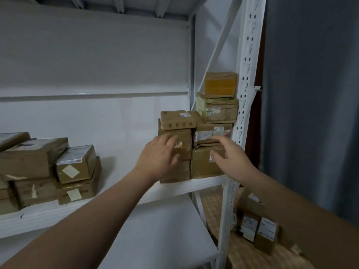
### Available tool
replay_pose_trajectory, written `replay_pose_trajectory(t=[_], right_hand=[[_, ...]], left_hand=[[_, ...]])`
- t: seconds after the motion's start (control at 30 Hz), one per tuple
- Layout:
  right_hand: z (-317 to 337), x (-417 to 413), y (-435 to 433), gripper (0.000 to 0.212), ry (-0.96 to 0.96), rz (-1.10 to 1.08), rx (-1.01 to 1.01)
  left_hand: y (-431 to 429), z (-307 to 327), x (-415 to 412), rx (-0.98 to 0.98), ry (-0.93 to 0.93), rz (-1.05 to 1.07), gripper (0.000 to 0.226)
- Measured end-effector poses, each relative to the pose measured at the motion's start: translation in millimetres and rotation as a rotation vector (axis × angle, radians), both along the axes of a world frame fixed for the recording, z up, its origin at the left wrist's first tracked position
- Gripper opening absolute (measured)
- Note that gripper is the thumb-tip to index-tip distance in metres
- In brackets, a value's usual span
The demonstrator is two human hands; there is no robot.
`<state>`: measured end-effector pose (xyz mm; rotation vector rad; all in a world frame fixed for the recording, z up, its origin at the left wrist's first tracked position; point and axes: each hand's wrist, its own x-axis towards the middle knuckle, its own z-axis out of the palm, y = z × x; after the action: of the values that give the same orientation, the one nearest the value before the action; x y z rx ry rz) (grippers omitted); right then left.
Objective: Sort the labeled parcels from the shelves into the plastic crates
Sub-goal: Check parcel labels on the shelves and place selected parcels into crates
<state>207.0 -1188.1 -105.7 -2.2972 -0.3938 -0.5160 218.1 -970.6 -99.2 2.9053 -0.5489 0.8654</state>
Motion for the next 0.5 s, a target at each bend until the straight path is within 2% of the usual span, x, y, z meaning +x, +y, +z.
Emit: replay_pose_trajectory(t=[0.13,0.23,0.37,0.43,0.5], right_hand=[[2,49,12,0.039,0.057,0.032,0.212],[-4,73,30,0.030,0.139,0.058,0.439],[-12,91,50,0.033,0.198,0.064,0.614],[-7,94,60,0.031,0.226,0.077,0.756],[5,96,68,0.032,0.292,0.148,0.990]], left_hand=[[-13,18,62,0.039,-0.103,0.050,0.065],[-12,21,95,0.122,-0.072,0.103,0.068],[2,27,112,0.108,-0.140,0.031,0.040],[13,27,112,0.123,-0.266,-0.068,0.027],[31,24,113,0.070,-0.419,-0.153,0.017]])
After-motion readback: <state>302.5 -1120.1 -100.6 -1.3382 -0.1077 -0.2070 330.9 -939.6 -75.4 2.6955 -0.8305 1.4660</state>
